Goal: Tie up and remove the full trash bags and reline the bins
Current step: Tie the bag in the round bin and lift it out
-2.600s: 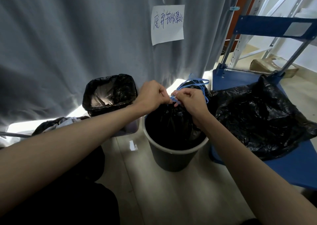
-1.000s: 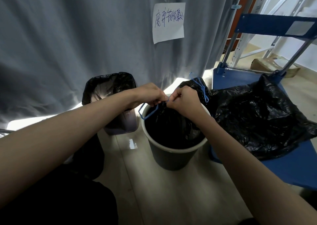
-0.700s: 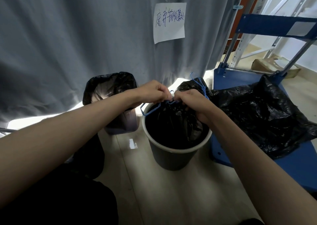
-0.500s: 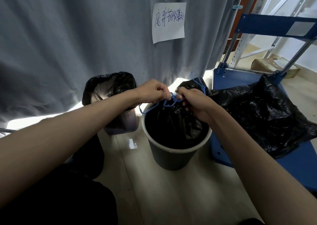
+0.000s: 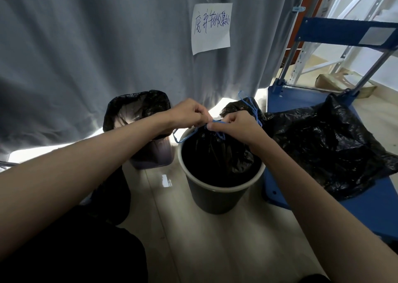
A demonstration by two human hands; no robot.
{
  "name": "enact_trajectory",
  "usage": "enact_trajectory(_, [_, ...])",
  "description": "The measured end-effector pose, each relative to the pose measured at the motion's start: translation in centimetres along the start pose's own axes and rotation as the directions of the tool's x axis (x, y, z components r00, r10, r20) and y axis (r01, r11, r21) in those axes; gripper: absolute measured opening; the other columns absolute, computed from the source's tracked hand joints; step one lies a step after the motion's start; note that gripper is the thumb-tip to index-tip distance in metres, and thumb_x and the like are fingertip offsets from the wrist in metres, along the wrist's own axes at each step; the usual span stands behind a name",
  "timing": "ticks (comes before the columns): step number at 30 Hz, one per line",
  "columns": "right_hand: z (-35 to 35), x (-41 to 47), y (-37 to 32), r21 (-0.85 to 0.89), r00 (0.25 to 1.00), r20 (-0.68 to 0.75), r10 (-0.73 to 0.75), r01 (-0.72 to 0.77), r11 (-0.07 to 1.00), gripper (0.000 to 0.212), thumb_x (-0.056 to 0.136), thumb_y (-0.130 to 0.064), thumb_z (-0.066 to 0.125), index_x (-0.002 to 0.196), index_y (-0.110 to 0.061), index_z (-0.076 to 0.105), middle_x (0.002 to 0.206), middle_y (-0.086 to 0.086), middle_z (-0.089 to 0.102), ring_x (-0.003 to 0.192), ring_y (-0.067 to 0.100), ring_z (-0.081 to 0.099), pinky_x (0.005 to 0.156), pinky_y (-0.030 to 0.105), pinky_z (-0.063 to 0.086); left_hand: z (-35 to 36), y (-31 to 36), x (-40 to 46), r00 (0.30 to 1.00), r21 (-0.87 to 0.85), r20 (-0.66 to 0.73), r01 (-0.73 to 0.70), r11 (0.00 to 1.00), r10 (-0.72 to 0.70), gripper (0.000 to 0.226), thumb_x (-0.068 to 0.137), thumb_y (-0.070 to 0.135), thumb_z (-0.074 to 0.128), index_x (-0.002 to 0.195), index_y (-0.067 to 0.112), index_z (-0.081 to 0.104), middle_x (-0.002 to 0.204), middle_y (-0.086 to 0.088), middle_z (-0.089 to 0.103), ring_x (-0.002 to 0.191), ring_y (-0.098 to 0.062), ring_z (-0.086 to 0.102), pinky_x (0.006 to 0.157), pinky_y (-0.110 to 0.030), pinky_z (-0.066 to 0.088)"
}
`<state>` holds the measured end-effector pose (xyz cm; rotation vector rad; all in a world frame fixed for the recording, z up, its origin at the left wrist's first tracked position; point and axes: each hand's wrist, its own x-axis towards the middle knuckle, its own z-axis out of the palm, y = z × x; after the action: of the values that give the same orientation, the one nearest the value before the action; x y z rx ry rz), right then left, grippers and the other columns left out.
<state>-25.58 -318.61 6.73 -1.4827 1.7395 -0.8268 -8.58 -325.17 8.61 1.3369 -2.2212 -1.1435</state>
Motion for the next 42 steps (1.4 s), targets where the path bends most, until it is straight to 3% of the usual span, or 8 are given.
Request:
enact_trajectory(8, [-1.2,0.0,-0.6,0.193,0.989,-0.147,0.036,-0.007,0.981,0.015,0.080,-0.017,0.070,0.080,-0.003,0.074,0.075,0.017,0.067,0.073,0.021,0.061,0.072,0.037,0.050,-0.3,-0.5,-0.3,1.000,0.023,-0.014,0.013,1.000,-0.012,0.014,0.091,0.015,0.062,0.085,0.013,0.074,0.046,0.019,0.053,0.046,0.005,0.046,0.043,-0.010,0.036])
enact_trajectory(11, [-2.3,-0.1,-1.0,0.417,0.979,-0.181,0.094,-0.010,0.909,0.021,0.088,-0.014,0.055,0.071,-0.003,0.062,0.058,-0.001,0.059,0.054,0.003,0.054,0.055,0.020,0.042,-0.6,-0.8,-0.4,0.999,0.025,-0.022,0.025,0.999,-0.024,0.014,0.091,0.014,0.062,0.084,0.012,0.074,0.048,0.015,0.051,0.047,0.002,0.046,0.041,-0.011,0.035])
enact_trajectory(14, [-3.6,0.4,-0.5,0.526,0.943,-0.242,0.229,-0.071,0.848,0.019,0.088,-0.020,0.048,0.072,-0.011,0.044,0.057,-0.001,0.042,0.051,0.012,0.039,0.049,0.024,0.031,-0.7,-0.9,-0.4,1.000,0.022,-0.015,0.023,0.999,-0.022,0.014,0.092,0.015,0.062,0.087,0.009,0.074,0.059,0.006,0.052,0.054,-0.003,0.046,0.044,-0.013,0.037])
enact_trajectory(16, [-3.8,0.8,0.3,0.468,0.897,-0.365,0.250,-0.055,0.882,0.022,0.086,-0.022,0.050,0.070,-0.014,0.038,0.069,0.005,0.036,0.060,0.016,0.031,0.058,0.031,0.030,-0.6,-0.9,-0.3,1.000,0.030,-0.010,0.028,0.999,-0.028,0.015,0.092,0.017,0.062,0.089,0.008,0.074,0.060,0.006,0.052,0.056,-0.005,0.047,0.044,-0.013,0.037])
enact_trajectory(19, [-2.5,0.4,0.7,0.333,0.854,-0.507,0.117,0.069,0.940,0.006,0.090,-0.015,0.051,0.086,-0.015,0.056,0.088,0.001,0.056,0.076,0.013,0.051,0.071,0.024,0.044,-0.5,-0.8,-0.2,0.998,0.036,-0.011,0.056,0.998,-0.056,0.016,0.091,0.021,0.063,0.089,0.010,0.075,0.060,0.008,0.054,0.057,-0.004,0.048,0.043,-0.012,0.037])
enact_trajectory(25, [0.4,-0.2,-0.6,-0.079,0.981,-0.081,-0.175,0.169,0.982,0.025,0.081,-0.043,0.071,0.093,-0.021,0.074,0.087,-0.004,0.073,0.092,0.016,0.067,0.093,0.039,0.050,-0.1,-0.5,0.2,0.996,0.042,-0.023,0.083,0.996,-0.082,0.015,0.089,0.022,0.064,0.078,0.018,0.072,0.057,0.010,0.054,0.053,-0.001,0.046,0.044,-0.010,0.035])
enact_trajectory(31, [0.1,0.0,0.1,-0.239,0.968,-0.107,-0.225,0.195,0.951,0.004,0.083,-0.025,0.074,0.079,-0.023,0.074,0.070,-0.003,0.064,0.076,0.020,0.063,0.081,0.042,0.053,-0.1,-0.6,0.0,0.999,0.021,0.008,0.044,0.999,-0.044,0.015,0.091,0.019,0.062,0.082,0.016,0.073,0.056,0.018,0.058,0.052,0.003,0.046,0.050,-0.010,0.035])
enact_trajectory(42, [-2.2,-0.9,0.7,-0.383,0.946,-0.151,-0.287,0.212,0.899,0.021,0.087,-0.019,0.060,0.067,-0.017,0.068,0.056,-0.007,0.054,0.055,0.011,0.051,0.062,0.031,0.046,1.0,-0.7,0.5,0.987,0.129,-0.157,0.002,0.992,0.018,0.011,0.081,0.018,0.077,0.075,0.011,0.071,0.055,0.017,0.061,0.051,0.011,0.053,0.051,-0.001,0.034])
